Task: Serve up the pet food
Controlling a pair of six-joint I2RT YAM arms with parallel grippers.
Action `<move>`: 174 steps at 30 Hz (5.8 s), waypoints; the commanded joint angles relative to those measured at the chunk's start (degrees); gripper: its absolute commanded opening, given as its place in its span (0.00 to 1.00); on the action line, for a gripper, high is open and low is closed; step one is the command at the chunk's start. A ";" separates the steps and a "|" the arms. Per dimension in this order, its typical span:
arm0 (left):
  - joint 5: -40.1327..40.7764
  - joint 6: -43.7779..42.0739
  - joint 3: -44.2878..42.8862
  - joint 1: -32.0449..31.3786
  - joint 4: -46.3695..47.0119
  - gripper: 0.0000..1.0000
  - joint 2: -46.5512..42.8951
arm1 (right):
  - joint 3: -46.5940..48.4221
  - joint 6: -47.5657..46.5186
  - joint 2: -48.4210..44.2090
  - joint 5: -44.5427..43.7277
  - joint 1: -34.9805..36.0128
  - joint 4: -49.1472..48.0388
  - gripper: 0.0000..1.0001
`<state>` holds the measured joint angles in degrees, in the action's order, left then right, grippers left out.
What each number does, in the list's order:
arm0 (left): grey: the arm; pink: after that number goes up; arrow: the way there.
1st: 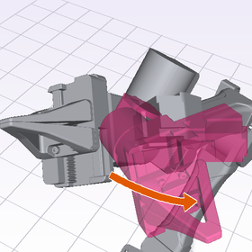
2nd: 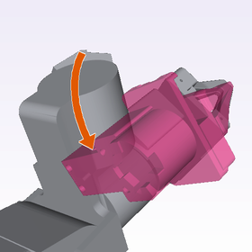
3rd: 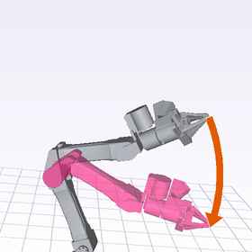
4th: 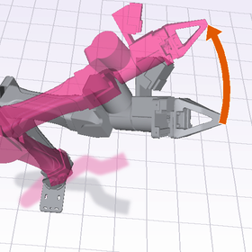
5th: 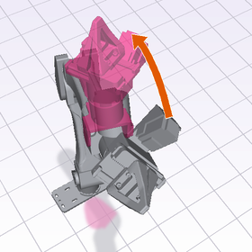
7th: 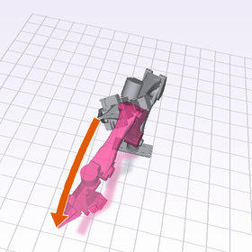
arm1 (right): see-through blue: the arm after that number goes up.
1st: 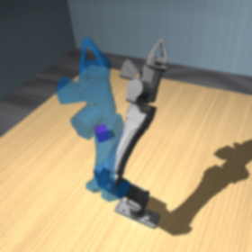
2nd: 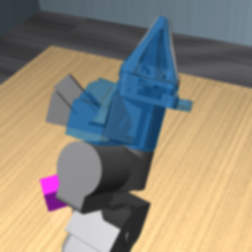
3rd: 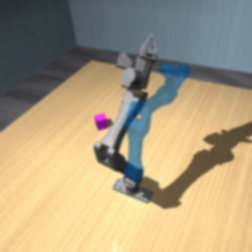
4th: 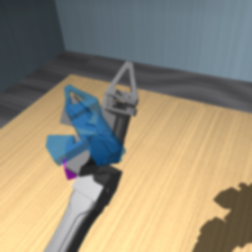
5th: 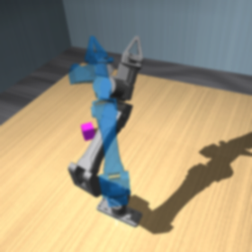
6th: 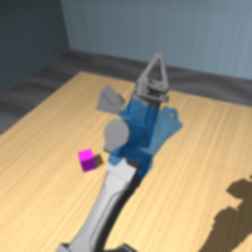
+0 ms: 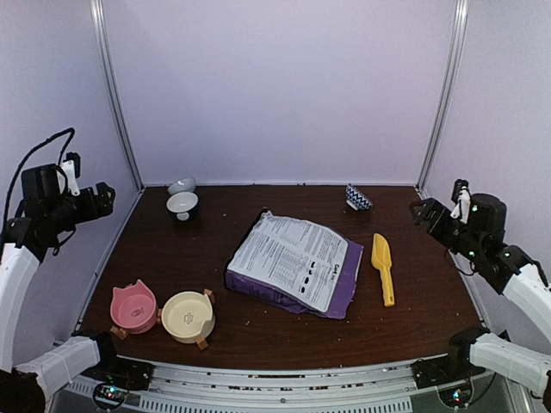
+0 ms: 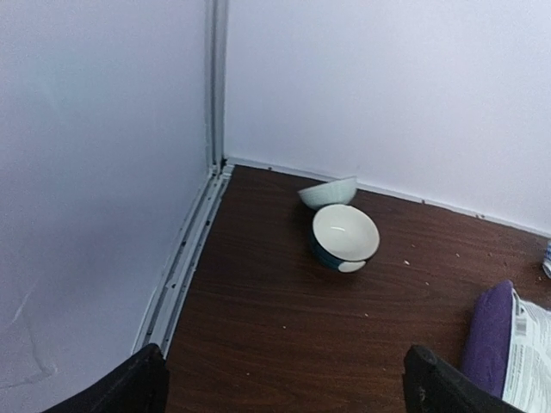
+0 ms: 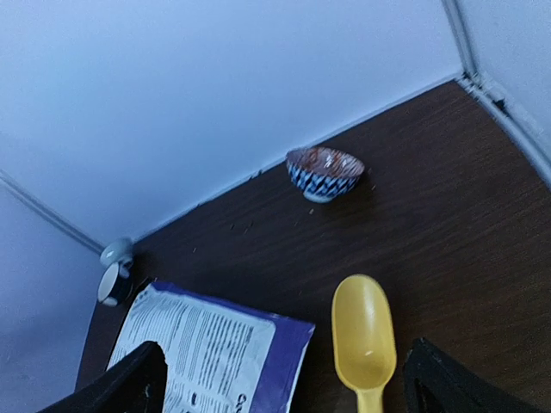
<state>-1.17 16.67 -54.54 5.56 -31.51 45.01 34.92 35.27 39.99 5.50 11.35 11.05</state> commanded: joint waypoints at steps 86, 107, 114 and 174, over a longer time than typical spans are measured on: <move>4.09 14.79 2.04 -45.30 11.14 0.96 0.96 | 48.60 0.53 41.90 11.49 42.58 11.32 0.02; 2.17 17.16 -19.47 -60.35 9.98 0.95 21.14 | 30.82 4.13 22.33 -9.01 39.04 15.80 0.88; 2.49 20.14 -21.31 -62.53 9.92 0.95 23.62 | 24.07 8.73 20.58 -6.07 42.68 7.20 0.85; -4.33 24.24 -27.89 -64.71 8.15 0.78 36.38 | 31.32 5.30 21.17 -27.60 53.51 13.91 0.84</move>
<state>-5.82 39.79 -80.25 -58.94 -24.60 80.77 66.61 40.25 61.21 -20.21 65.10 24.03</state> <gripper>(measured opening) 0.825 0.838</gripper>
